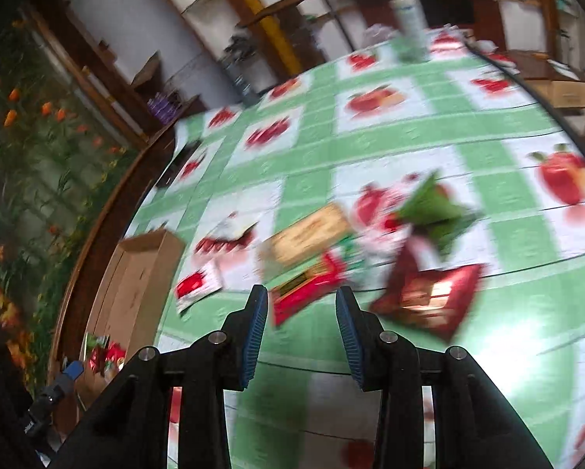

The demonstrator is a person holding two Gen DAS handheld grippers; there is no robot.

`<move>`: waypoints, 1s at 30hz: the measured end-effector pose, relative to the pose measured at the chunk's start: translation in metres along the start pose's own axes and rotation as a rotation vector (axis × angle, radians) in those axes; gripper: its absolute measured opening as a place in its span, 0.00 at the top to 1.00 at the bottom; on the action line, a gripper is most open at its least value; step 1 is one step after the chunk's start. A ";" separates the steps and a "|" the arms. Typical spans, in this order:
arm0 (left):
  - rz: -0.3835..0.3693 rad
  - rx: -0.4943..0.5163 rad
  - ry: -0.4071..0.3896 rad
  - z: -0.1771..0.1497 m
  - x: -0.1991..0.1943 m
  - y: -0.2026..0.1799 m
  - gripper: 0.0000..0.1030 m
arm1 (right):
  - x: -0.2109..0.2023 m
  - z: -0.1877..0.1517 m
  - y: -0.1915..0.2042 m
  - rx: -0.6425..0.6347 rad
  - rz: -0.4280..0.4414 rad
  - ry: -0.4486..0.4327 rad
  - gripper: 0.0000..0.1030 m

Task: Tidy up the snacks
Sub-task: 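Move both grippers back from the box to the snack pile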

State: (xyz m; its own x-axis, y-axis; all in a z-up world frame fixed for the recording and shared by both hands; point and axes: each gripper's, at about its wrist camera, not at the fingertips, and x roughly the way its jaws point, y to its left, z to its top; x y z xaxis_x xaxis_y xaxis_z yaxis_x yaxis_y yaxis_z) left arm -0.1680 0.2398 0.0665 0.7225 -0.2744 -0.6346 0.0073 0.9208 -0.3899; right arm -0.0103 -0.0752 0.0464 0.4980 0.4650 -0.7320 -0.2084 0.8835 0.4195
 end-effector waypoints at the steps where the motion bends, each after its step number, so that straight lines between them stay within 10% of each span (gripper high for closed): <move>1: 0.000 0.002 0.002 0.000 0.001 -0.001 0.34 | 0.010 0.001 0.006 -0.005 -0.025 0.016 0.62; 9: -0.011 0.092 0.024 0.003 0.007 -0.025 0.34 | 0.052 0.004 0.016 0.068 -0.212 0.005 0.55; 12: -0.019 0.151 0.051 0.011 0.017 -0.042 0.34 | 0.056 0.004 0.018 0.032 -0.224 0.003 0.79; 30: 0.057 0.450 0.386 0.063 0.188 -0.098 0.35 | 0.044 -0.012 -0.006 0.047 -0.025 -0.022 0.80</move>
State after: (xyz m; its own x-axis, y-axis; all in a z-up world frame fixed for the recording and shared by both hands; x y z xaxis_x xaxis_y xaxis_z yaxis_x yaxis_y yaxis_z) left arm 0.0110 0.1155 0.0272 0.4271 -0.2241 -0.8760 0.3290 0.9409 -0.0803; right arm 0.0027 -0.0591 0.0056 0.5213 0.4410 -0.7306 -0.1559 0.8909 0.4265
